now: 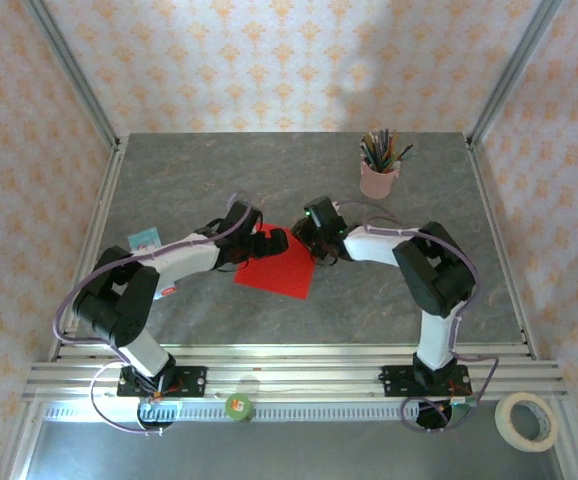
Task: Fold a paper plane with a square sheet of paper (pick it up from the middle)
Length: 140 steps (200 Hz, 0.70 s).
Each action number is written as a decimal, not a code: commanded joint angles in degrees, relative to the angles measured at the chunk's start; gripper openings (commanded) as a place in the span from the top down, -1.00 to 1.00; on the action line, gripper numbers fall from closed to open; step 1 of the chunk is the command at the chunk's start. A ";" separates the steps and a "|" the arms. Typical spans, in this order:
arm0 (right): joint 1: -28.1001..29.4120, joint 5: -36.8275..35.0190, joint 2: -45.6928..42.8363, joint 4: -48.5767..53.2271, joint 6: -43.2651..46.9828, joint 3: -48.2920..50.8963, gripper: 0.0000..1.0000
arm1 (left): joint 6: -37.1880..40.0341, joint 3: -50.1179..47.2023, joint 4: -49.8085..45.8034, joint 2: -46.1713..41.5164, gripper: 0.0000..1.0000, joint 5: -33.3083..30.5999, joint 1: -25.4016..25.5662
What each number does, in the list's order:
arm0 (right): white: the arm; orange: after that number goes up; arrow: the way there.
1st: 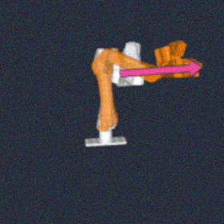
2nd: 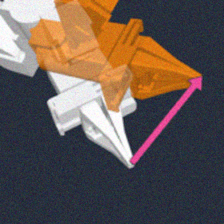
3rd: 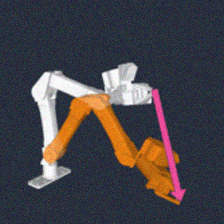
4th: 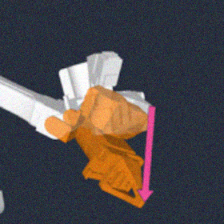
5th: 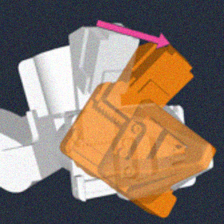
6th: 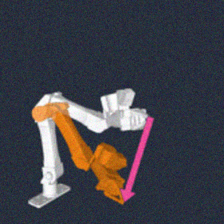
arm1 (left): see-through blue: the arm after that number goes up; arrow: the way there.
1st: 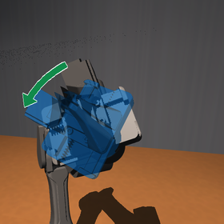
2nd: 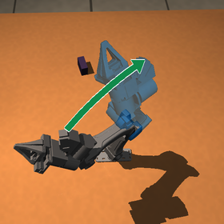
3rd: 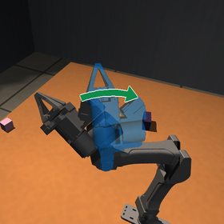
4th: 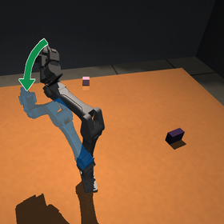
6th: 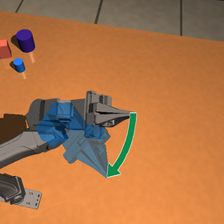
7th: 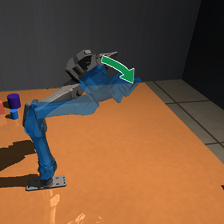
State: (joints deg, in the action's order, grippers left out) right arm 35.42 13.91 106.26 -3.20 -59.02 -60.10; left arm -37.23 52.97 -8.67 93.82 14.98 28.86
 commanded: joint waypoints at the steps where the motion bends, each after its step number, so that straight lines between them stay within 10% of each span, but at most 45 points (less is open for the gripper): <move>1: -2.63 -3.71 -7.84 1.12 4.50 2.27 -0.03 | 5.53 4.25 -7.40 2.30 -0.98 -5.12 2.16; 50: -7.44 -10.82 -18.21 1.44 14.57 11.58 -0.99 | 12.97 15.22 -19.04 9.97 -0.99 -14.99 7.72; 140: -9.35 -15.08 -22.72 1.62 18.06 16.50 -0.99 | 17.93 26.26 -26.31 21.37 -0.91 -15.61 9.37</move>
State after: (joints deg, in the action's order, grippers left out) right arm 26.20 0.54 83.40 -2.42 -42.06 -43.81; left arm -21.74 76.93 -30.33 113.84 1.85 37.52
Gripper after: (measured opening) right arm 0.993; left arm 0.962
